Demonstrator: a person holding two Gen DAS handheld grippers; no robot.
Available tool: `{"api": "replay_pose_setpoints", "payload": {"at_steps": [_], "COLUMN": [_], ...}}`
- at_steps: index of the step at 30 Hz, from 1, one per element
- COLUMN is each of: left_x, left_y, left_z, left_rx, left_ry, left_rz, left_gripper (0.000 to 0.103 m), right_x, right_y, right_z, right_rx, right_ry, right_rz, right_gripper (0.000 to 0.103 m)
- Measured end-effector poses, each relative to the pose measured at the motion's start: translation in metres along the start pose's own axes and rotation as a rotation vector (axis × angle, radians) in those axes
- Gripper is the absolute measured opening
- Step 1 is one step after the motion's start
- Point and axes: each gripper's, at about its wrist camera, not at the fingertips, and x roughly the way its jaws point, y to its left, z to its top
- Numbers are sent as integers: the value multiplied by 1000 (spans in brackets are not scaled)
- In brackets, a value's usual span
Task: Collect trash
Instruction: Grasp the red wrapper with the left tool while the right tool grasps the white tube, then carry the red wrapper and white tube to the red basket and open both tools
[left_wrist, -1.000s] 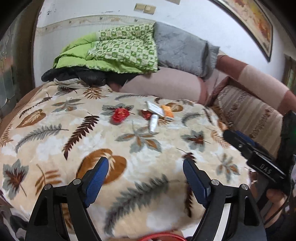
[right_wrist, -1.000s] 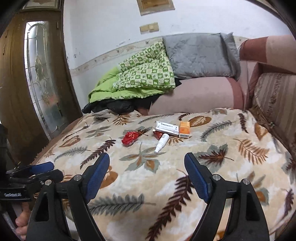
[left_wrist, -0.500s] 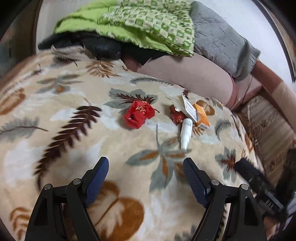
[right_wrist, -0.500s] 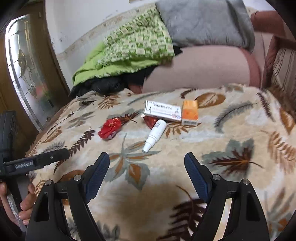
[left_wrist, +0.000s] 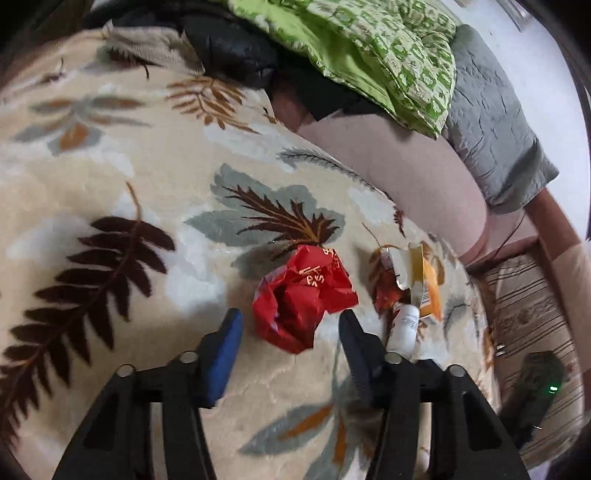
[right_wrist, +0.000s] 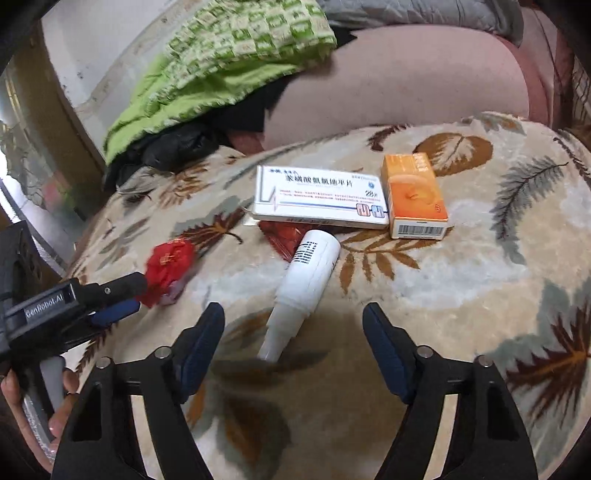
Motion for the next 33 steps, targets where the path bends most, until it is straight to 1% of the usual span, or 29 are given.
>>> {"api": "replay_pose_setpoints", "payload": {"at_steps": [1, 2, 3, 4, 5, 6, 7, 9, 12, 16, 18, 21, 23, 26, 29, 31, 33], "left_x": [4, 8, 12, 14, 15, 13, 12, 5, -7, -38, -61, -105, -135, -182, -228, -249, -272], "left_y": [0, 1, 2, 3, 4, 2, 1, -7, -19, -32, -33, -34, -40, -48, -55, -59, -61], "left_z": [1, 0, -1, -2, -4, -5, -5, -6, -9, -27, -40, -62, -76, -103, -136, -155, -178], "left_rx": [13, 29, 36, 33, 28, 23, 22, 36, 61, 119, 142, 152, 156, 147, 134, 156, 173], "left_ry": [14, 27, 43, 52, 52, 48, 46, 30, 30, 40, 36, 13, -9, -53, -87, -102, -101], "left_rz": [17, 31, 28, 19, 13, 16, 19, 27, 43, 54, 57, 45, 34, -17, -67, -74, -70], "left_gripper": [51, 37, 34, 32, 30, 28, 27, 21, 20, 19, 19, 19, 19, 19, 19, 19, 19], "right_x": [5, 13, 18, 25, 29, 27, 25, 18, 0, -42, -70, -120, -160, -211, -269, -294, -320], "right_y": [-1, -2, -2, -2, -1, -1, 0, -4, -7, -6, -3, 7, 20, 39, 60, 69, 75], "right_z": [1, 2, 2, 1, 0, -2, -3, -8, -21, -45, -55, -68, -79, -94, -119, -136, -160], "right_rx": [7, 18, 23, 22, 12, 7, 6, 23, 28, 2, -1, 11, 7, 1, -12, -32, -42], "right_ry": [9, 21, 29, 48, 56, 44, 39, 34, 59, 83, 71, 36, -9, -71, -145, -174, -196], "right_rz": [-3, -9, -8, -6, -12, -12, -5, 3, 16, 23, 36, 74, 110, 146, 192, 199, 226], "right_gripper": [64, 62, 54, 39, 33, 30, 29, 29, 29, 29, 29, 29, 29, 29, 29, 29, 29]}}
